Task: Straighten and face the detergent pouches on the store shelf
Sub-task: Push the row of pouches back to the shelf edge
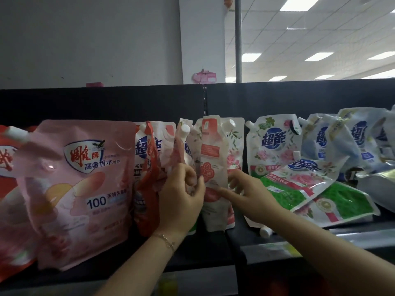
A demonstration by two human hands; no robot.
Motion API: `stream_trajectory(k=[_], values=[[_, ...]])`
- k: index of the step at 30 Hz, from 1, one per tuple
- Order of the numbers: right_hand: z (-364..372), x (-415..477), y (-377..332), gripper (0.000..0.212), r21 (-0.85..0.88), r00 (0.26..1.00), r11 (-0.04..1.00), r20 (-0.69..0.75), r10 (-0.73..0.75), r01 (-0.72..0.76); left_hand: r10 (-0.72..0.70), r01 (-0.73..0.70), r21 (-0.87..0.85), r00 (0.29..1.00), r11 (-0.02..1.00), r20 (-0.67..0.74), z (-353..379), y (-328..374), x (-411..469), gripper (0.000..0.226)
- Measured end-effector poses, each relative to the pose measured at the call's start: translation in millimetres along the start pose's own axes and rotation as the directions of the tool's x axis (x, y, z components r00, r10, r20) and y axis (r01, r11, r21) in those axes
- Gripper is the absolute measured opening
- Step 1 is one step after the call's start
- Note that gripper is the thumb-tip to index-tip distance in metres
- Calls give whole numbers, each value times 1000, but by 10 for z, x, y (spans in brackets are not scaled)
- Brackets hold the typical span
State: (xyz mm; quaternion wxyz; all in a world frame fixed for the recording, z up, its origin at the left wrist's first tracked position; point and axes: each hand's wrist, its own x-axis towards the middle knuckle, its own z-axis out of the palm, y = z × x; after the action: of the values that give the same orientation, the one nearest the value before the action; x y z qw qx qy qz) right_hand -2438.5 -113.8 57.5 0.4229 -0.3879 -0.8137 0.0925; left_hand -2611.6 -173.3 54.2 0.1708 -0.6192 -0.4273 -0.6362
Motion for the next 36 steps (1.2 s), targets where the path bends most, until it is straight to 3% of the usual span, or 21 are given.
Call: stream_trajectory(k=[6, 13, 24, 30, 36], values=[[-95, -178, 54, 23, -99, 993, 994, -116, 29, -40, 131, -144, 84, 982, 986, 136, 70, 87, -226, 20], [-278, -440, 197, 10, -82, 971, 993, -228, 69, -90, 53, -60, 19, 964, 998, 259, 179, 165, -404, 19], [-790, -640, 680, 7, -194, 971, 981, -238, -23, -25, -8, -22, 58, 883, 998, 469, 788, 734, -232, 9], [-1344, -847, 1162, 5, -267, 967, 962, -255, -9, -61, -48, -81, 180, 786, 980, 616, 1394, 1099, -193, 29], [-1551, -818, 1446, 7, -288, 966, 955, -258, -8, -69, -214, -99, 376, 677, 921, 704, 1858, 1166, -183, 54]])
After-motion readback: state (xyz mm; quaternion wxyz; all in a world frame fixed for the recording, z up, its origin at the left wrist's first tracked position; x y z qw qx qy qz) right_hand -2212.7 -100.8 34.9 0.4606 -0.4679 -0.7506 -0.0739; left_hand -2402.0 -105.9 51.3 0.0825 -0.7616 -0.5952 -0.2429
